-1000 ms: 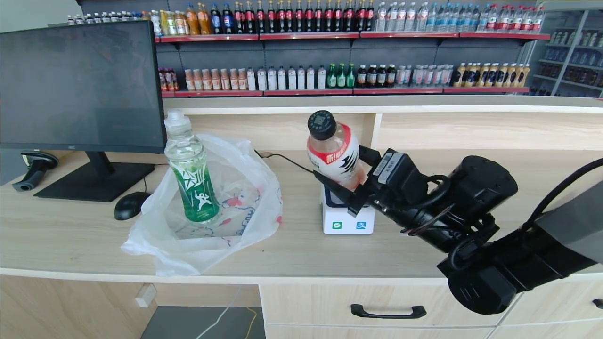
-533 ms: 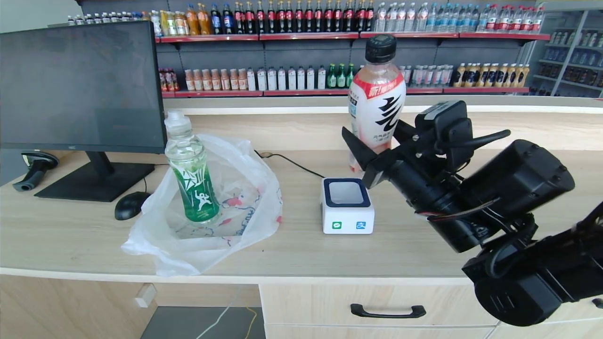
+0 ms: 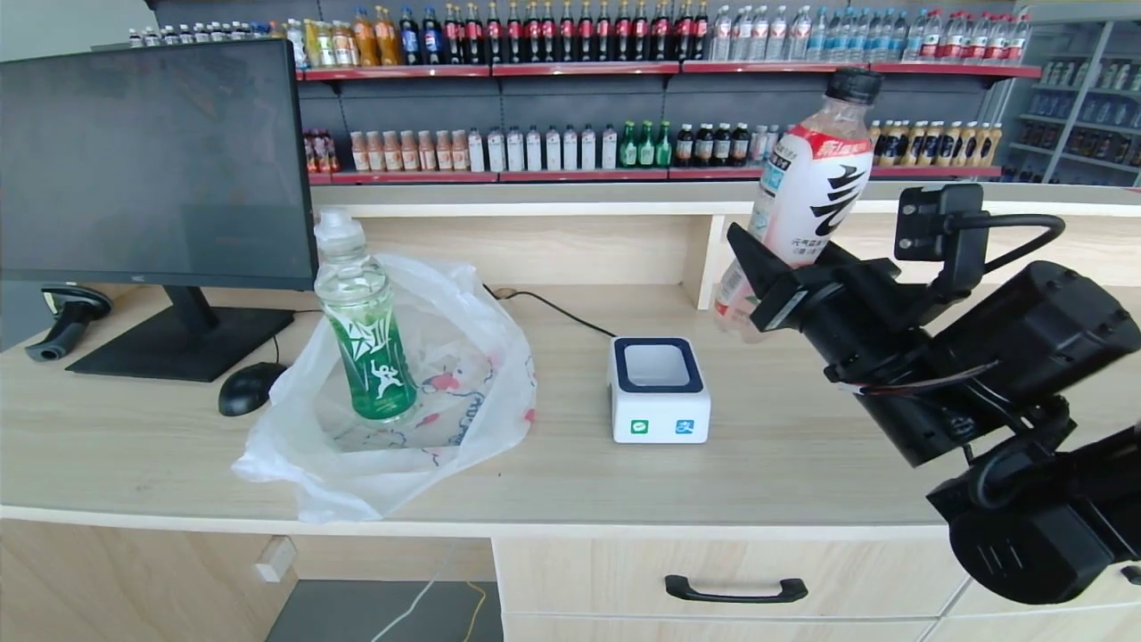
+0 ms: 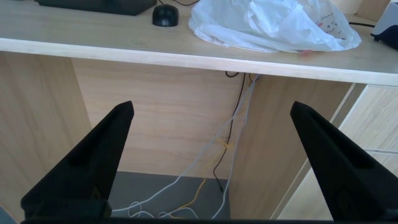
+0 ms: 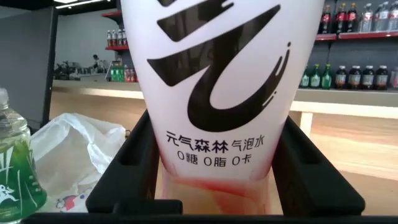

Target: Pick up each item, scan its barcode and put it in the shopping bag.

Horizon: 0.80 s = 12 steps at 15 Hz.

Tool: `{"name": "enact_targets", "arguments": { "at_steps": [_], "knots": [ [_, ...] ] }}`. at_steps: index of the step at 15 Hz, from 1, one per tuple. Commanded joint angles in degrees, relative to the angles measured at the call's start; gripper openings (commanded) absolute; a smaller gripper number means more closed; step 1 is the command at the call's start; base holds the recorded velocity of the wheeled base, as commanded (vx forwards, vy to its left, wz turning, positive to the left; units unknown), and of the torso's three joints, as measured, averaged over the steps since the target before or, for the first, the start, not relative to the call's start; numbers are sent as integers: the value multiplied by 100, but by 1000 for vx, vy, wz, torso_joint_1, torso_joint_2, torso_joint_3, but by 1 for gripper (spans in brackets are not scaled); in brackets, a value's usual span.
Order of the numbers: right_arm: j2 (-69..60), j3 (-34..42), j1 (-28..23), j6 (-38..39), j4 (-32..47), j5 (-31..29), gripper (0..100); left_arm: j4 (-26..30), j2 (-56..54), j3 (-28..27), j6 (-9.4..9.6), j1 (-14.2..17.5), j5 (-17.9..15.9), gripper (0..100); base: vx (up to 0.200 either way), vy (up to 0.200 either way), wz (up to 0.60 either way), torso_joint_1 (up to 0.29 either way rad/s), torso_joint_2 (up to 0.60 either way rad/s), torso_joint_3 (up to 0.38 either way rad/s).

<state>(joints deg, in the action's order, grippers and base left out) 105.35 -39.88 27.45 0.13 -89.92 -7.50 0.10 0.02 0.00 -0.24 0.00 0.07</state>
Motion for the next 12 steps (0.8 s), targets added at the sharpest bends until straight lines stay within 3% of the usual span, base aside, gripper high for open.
{"name": "enact_targets", "arguments": {
  "at_steps": [1, 4, 7, 10, 12],
  "knots": [
    [-15, 235, -346, 145, -8, 3, 0, -1, -2, 0, -2, 0, 1, 100, 0, 0, 0, 0, 0, 0],
    [-32, 226, -443, 162, -8, 3, 0, -1, -2, 0, -2, 0, 1, 100, 0, 0, 0, 0, 0, 0],
    [-15, 217, -724, 171, -8, -6, 0, -1, -2, 0, -2, 0, 1, 100, -200, 0, 0, 4, 1, 1],
    [47, 164, -785, 171, -8, -6, 0, -1, -2, 0, -2, 0, 1, 100, 0, 0, 0, 0, 0, 0],
    [47, 103, -768, 171, -8, 3, 0, -1, -2, 0, -2, 9, 1, 100, 0, 200, 0, -17, 0, 5]
  ]
}}
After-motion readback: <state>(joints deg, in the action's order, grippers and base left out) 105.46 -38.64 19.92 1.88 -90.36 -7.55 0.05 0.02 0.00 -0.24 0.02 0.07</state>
